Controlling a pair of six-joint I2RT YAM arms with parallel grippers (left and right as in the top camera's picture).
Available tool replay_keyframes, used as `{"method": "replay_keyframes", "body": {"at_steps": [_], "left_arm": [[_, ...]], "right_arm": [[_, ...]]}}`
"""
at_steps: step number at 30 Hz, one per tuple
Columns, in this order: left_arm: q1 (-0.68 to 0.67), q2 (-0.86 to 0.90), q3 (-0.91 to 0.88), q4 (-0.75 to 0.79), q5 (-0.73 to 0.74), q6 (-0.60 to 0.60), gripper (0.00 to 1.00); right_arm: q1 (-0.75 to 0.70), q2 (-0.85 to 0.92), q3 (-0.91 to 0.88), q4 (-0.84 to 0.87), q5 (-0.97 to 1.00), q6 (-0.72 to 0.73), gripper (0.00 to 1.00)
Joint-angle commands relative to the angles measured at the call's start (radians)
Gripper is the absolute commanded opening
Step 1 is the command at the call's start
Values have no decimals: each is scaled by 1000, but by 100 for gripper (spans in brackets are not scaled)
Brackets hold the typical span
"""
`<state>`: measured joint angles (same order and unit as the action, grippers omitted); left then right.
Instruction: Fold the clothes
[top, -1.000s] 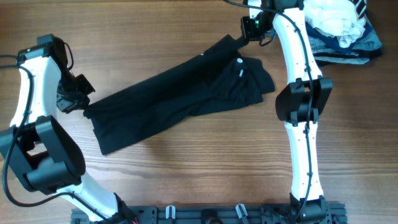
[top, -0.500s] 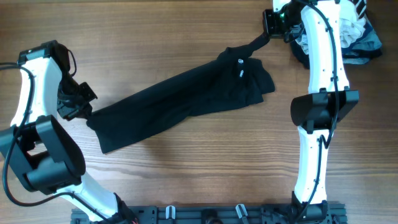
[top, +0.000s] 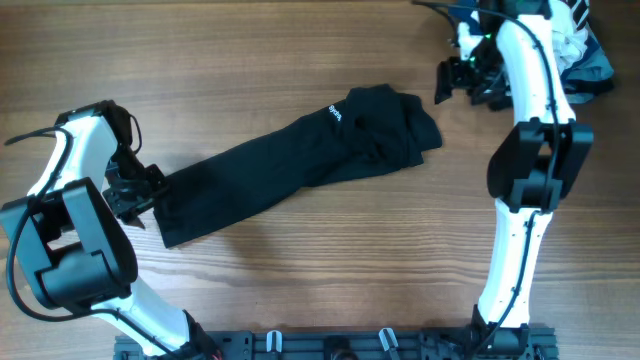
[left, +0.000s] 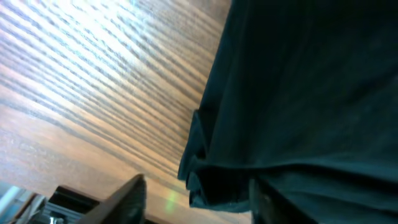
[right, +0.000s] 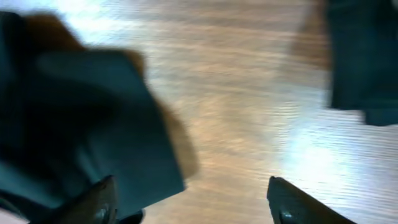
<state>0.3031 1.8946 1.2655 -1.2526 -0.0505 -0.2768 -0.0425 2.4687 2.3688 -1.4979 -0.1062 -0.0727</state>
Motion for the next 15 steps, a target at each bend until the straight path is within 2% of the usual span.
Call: {"method": "replay_keyframes", "body": {"at_steps": [1, 4, 6, 9, 12, 15], "left_arm": [[5, -14, -5, 35, 17, 7, 73], [-2, -18, 33, 33, 73, 29, 82], [-39, -38, 66, 31, 111, 38, 92], [-109, -62, 65, 31, 140, 37, 96], [-249, -62, 45, 34, 180, 33, 97], [-354, -62, -5, 39, 180, -22, 96]], "right_arm": [[-2, -6, -5, 27, 1, 5, 82], [0, -6, -5, 60, -60, -6, 82], [2, -6, -5, 82, -92, -6, 82], [4, -6, -5, 100, -101, -7, 83], [5, -6, -5, 126, -101, -5, 83], [6, -6, -5, 138, -102, -6, 83]]}}
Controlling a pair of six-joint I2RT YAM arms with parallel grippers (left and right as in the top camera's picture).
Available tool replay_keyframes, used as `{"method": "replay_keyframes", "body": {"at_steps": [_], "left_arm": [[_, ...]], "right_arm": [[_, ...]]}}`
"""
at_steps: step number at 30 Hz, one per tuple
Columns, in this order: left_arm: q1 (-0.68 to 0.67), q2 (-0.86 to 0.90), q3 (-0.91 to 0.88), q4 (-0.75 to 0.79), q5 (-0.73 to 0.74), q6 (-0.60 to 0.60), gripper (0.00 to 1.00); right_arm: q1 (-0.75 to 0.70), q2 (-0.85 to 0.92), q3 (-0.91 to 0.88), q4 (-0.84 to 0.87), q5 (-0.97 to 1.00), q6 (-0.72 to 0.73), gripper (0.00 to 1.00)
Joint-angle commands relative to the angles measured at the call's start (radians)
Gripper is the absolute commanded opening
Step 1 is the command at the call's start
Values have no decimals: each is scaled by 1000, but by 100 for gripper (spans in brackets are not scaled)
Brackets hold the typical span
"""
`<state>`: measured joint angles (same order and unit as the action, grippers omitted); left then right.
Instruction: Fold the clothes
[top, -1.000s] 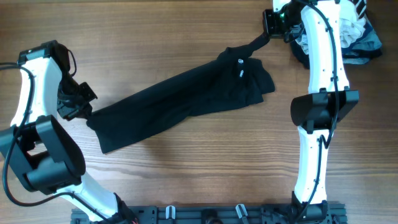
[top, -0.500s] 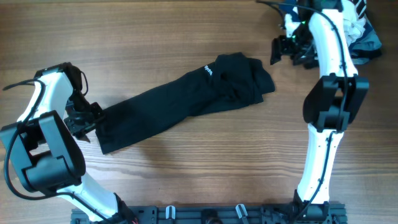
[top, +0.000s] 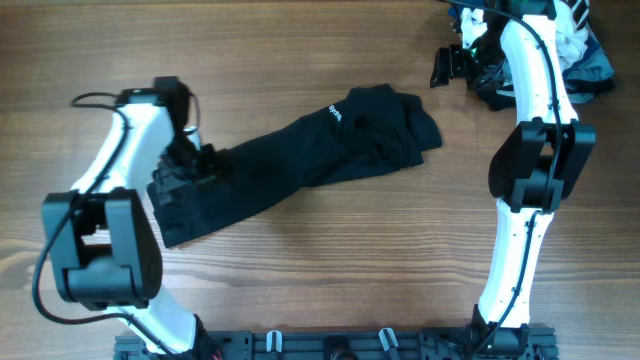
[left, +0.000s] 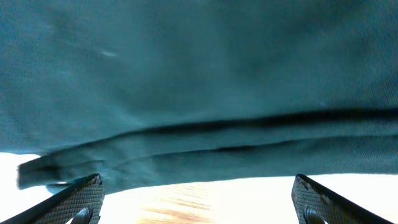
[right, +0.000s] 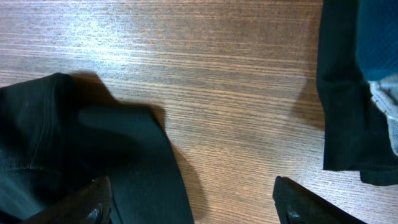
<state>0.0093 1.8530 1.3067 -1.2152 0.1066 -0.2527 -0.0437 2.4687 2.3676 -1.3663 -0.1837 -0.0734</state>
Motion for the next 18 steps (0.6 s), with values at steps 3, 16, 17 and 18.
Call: {"method": "replay_keyframes", "body": {"at_steps": [3, 16, 17, 18], "left_arm": [[-111, -20, -150, 73, 23, -84, 95], [68, 0, -426, 907, -332, -38, 100], [103, 7, -426, 956, -333, -3, 99], [153, 19, -426, 1030, -332, 38, 99]], "right_arm": [[7, -6, -4, 14, -27, -2, 84], [56, -6, -4, 43, -27, 24, 84], [59, -6, -4, 46, -27, 26, 84], [64, -6, -4, 52, -27, 43, 84]]}}
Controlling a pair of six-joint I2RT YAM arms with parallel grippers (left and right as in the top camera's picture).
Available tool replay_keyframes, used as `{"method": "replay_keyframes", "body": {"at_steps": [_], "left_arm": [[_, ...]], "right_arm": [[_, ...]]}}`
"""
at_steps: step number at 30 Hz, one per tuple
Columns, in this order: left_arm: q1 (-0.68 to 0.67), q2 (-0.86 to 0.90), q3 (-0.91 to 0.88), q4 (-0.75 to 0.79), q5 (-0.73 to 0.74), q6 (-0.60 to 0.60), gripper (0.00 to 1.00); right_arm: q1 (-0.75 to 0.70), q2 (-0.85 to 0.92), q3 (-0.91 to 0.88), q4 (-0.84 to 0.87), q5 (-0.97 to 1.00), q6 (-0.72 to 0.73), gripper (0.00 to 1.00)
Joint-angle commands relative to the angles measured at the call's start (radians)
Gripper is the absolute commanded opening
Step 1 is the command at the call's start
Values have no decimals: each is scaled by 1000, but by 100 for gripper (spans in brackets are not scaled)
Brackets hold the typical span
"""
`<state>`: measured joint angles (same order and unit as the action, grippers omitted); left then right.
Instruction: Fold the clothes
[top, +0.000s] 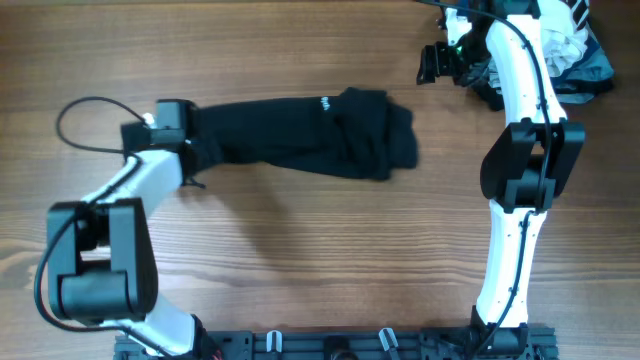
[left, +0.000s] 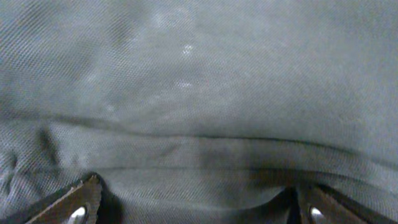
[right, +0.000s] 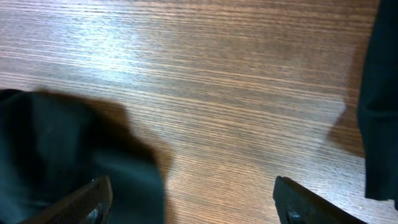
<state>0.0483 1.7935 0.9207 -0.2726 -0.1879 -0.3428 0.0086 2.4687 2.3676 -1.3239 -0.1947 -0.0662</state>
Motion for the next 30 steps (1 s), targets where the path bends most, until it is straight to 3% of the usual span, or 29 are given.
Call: {"method": "replay_keyframes", "body": {"at_steps": [1, 6, 11, 13, 15, 19, 23, 30], "left_arm": [[156, 89, -40, 152, -30, 159, 100], [249, 89, -19, 298, 144, 288, 100], [229, -32, 55, 56, 147, 287, 100], [229, -161, 111, -149, 154, 286, 100], [238, -246, 143, -198, 211, 287, 100], [399, -265, 161, -113, 246, 303, 100], [587, -111, 162, -21, 464, 397, 100], [626, 80, 162, 209, 552, 509, 100]], "right_arm": [[15, -6, -4, 16, -18, 51, 84], [17, -6, -4, 12, -286, 69, 84], [17, -6, -4, 8, -349, 66, 84], [21, -6, -4, 2, -375, 27, 84], [32, -6, -4, 5, -374, 4, 84], [69, -6, -4, 8, -311, -14, 85], [108, -6, -4, 7, -264, -21, 85], [118, -6, -4, -2, -264, -32, 85]]}}
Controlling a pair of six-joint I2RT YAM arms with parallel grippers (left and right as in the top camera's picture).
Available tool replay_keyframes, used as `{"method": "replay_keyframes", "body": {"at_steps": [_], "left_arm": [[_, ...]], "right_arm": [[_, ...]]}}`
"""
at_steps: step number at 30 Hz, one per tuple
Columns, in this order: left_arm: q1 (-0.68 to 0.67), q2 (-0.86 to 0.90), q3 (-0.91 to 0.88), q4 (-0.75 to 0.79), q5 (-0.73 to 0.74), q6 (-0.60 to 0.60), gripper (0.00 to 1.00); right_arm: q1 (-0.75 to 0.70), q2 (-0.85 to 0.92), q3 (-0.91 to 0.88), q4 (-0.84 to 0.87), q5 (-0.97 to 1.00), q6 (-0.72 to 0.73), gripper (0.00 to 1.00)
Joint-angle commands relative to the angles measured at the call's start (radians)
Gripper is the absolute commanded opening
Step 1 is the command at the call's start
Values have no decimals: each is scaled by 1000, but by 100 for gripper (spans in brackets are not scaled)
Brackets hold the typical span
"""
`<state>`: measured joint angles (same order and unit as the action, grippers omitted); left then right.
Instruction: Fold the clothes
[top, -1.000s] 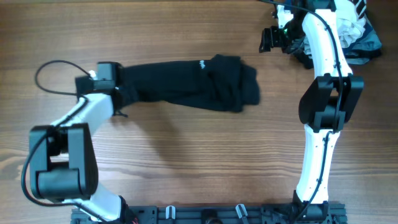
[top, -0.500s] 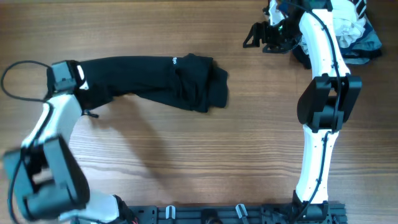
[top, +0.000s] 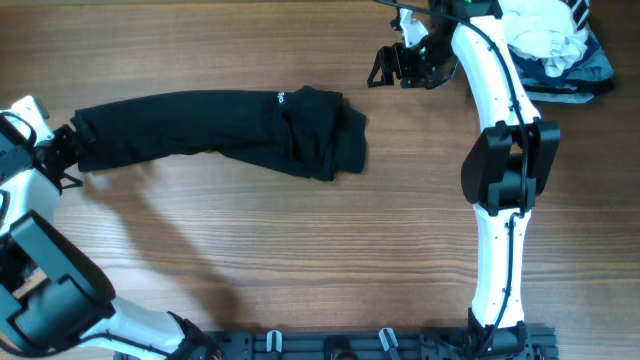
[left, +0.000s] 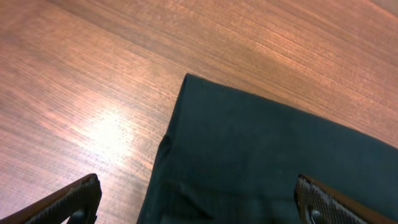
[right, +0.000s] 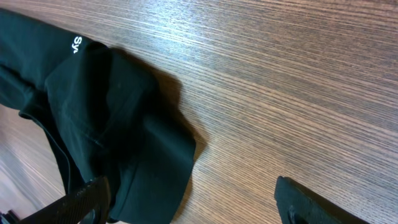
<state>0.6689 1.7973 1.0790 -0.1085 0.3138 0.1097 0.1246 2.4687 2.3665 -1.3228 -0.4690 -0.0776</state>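
Note:
A black garment (top: 215, 125) lies stretched across the table, its right end bunched (top: 325, 135) with small white lettering on it. My left gripper (top: 62, 150) is at the garment's left end. In the left wrist view it (left: 198, 185) is open, its fingers (left: 81, 199) wide apart, and the cloth's end (left: 261, 162) lies between them. My right gripper (top: 385, 68) hovers above and to the right of the bunched end. The right wrist view shows it (right: 191, 186) open, with the bunched cloth (right: 106, 124) at its left finger and bare wood between the fingers.
A pile of other clothes (top: 550, 45), white, dark and teal, sits at the table's far right corner behind the right arm. The wooden table (top: 300, 260) stretches in front of the garment. A black rail (top: 330, 345) runs along the near edge.
The garment now lies farther left, and my left gripper at its left end has gone to the table's left edge. My right gripper has moved left, away from the pile.
The garment lay diagonally with my left gripper at its lower left end and my right gripper by the pile. Then the left gripper was over that end. Then the garment lay nearly level, farther back. Now it lies farther left, both grippers open.

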Motion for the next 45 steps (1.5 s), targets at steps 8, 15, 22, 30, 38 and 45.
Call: {"method": "replay_keyframes", "body": {"at_steps": [8, 15, 22, 30, 38, 45], "left_arm": [[8, 213, 6, 121, 52, 105, 93], [8, 288, 6, 115, 52, 67, 15], [6, 187, 122, -80, -117, 13, 4], [-132, 97, 407, -476, -125, 78, 4], [-541, 97, 407, -592, -126, 124, 4], [-773, 97, 407, -661, -126, 138, 4]], "right_arm": [[2, -6, -3, -17, 55, -29, 86], [2, -6, -3, -43, 55, -24, 86], [1, -6, -3, -63, 54, 11, 91], [0, -6, -3, -58, 55, 10, 96], [0, -6, -3, -43, 55, 6, 100], [0, -6, -3, -26, 55, 2, 99]]}}
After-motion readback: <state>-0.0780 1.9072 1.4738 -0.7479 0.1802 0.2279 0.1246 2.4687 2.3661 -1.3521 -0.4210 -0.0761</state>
